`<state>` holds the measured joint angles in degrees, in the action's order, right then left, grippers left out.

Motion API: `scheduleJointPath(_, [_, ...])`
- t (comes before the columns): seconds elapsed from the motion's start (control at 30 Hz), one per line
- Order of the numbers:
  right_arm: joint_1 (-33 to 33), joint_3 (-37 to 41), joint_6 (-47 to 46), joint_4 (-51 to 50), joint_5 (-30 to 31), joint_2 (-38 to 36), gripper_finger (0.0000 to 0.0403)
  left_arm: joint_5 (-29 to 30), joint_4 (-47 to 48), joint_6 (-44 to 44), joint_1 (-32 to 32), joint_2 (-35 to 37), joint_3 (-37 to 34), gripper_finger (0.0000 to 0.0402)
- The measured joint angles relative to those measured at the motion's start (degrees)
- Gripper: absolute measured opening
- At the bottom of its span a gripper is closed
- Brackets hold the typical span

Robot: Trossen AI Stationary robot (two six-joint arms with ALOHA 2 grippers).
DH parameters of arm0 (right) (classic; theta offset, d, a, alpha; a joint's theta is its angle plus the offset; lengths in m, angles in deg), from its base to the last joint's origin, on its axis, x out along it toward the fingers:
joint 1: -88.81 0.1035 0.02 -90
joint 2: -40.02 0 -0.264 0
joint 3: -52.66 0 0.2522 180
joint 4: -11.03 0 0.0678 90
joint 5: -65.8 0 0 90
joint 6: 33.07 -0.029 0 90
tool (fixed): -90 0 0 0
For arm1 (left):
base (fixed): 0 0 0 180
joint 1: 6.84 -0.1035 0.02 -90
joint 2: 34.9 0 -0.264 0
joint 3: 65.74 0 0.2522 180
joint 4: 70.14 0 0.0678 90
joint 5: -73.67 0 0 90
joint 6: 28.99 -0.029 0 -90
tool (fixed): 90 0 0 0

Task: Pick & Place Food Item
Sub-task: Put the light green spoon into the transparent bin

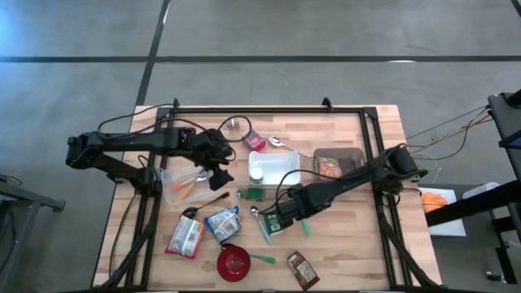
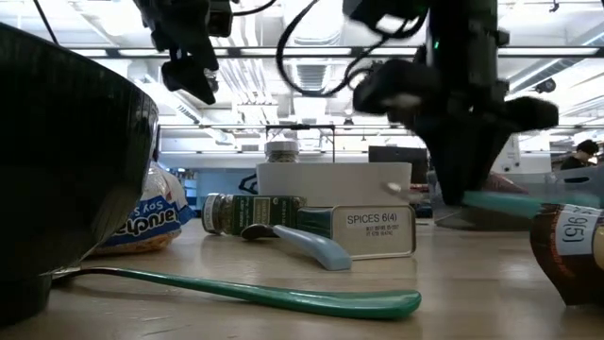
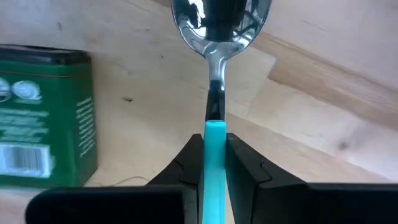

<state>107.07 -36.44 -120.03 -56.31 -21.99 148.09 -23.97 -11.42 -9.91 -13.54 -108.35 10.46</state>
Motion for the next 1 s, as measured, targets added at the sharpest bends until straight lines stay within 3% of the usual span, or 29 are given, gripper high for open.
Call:
scheduleJointPath(0.3, [0.99,-2.77,0.03,0.41,9.13,-9.44,0.0031,-0.02,-12.96,8.17,1.0,0.0,0.0,0.0338])
scheduleJointPath(0.53, [0.94,-3.55,2.79,1.43,24.39,-17.99,0.0031,0.11,-26.32,13.13,1.03,0.0,0.0,0.0338])
scheduleJointPath(0.73, [-0.48,-3.64,11.26,8.55,35.91,-23.12,0.0031,0.1,-38.11,20.58,1.03,-1.58,0.0,0.0338])
scheduleJointPath(1.0, [-3.45,-3.64,22.19,15.81,38.05,-24.34,0.0031,1.07,-47.75,23.22,1.05,-4.76,0.0,0.033])
